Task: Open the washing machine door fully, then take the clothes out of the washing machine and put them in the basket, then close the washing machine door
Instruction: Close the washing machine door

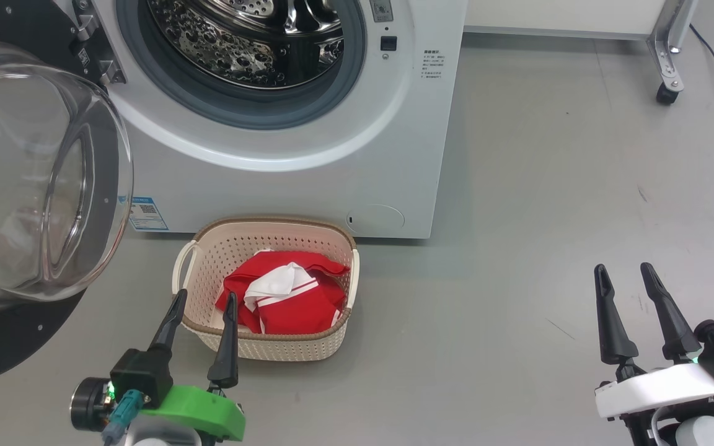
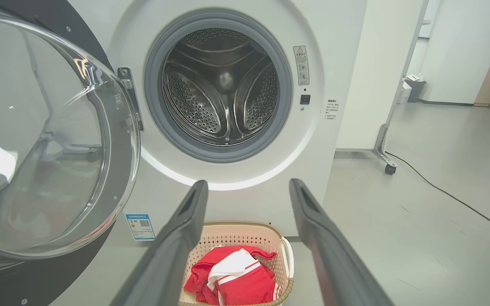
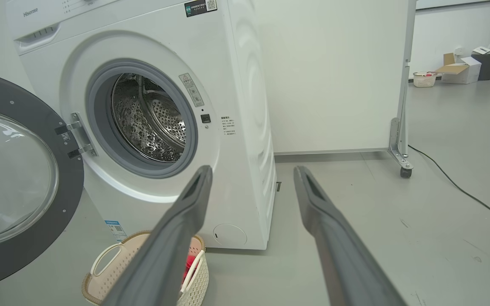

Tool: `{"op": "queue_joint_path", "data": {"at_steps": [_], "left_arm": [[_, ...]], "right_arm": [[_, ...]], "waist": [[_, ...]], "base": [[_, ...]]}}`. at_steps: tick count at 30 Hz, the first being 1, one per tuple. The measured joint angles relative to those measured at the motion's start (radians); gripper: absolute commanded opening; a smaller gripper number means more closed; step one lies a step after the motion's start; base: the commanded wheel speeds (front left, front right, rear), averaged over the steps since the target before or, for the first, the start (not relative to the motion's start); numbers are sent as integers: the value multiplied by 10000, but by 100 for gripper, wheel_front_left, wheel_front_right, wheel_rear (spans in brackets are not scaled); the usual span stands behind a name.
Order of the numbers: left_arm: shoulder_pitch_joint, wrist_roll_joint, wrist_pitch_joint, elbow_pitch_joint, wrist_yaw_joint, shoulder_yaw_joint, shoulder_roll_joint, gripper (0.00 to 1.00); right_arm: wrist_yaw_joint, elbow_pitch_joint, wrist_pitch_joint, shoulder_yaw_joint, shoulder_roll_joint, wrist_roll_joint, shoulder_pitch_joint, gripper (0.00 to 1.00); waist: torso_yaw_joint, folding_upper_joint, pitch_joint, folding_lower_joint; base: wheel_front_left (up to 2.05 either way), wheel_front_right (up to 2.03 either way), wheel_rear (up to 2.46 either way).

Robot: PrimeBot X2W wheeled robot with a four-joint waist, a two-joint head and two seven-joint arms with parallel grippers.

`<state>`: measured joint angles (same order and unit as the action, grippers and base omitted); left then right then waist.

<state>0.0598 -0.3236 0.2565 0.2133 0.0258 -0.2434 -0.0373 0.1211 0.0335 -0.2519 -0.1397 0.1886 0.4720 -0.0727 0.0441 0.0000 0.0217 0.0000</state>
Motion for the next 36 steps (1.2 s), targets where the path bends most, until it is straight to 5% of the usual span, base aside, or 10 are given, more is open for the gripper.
{"op": "queue_joint_path", "data": {"at_steps": [22, 36], "left_arm": [[-15, 73, 0, 50, -52, -211, -4, 100], [-16, -15, 0, -136, 94, -324, -6, 100]], "right_arm": [[0, 19, 0, 54, -19, -13, -107, 100], [4, -278, 0, -102, 59, -82, -334, 100]], "waist": [[124, 0, -79, 0], [1315, 0, 119, 0]], "base": [[0, 0, 0], [0, 0, 0]]}}
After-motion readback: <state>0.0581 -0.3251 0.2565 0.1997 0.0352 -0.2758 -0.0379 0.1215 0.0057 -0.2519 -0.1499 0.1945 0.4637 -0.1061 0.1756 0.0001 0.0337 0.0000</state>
